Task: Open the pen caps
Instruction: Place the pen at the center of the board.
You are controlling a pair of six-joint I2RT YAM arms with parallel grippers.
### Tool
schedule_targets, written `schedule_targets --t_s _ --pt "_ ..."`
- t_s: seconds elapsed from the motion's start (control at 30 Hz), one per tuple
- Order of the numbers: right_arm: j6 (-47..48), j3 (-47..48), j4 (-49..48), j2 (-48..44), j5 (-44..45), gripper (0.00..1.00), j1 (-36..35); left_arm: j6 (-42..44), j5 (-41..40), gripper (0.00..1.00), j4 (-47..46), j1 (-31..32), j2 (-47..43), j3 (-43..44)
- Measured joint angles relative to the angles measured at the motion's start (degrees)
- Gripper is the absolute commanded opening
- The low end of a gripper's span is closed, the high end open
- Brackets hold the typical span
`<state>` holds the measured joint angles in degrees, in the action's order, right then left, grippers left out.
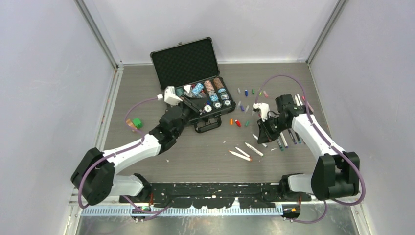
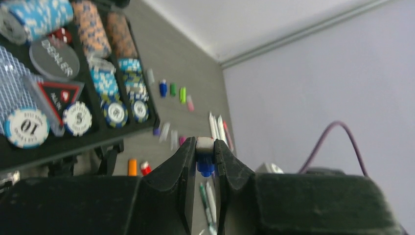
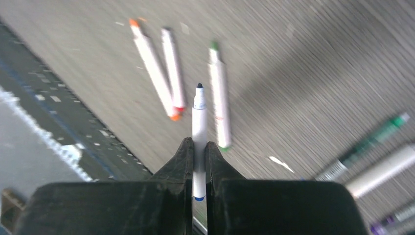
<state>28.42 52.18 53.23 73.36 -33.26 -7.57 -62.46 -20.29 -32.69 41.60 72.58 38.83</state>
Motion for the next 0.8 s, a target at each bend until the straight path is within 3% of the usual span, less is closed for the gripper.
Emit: schedule_targets --t_s 0.27,0.47,0.8 --pt "2.5 -1.5 -2.6 8.3 10.9 0.16 2.1 0.1 9.0 0.00 6.4 2.1 0.0 -1.2" --pt "2.6 -2.1 -4.0 11.5 12.4 0.22 1.6 1.2 16.2 0.00 5.6 3.5 1.3 -1.7" --pt "0.0 -2.0 -7.1 15.1 14.1 0.33 -1.2 1.2 19.2 0.00 3.8 7.1 6.8 -2.1"
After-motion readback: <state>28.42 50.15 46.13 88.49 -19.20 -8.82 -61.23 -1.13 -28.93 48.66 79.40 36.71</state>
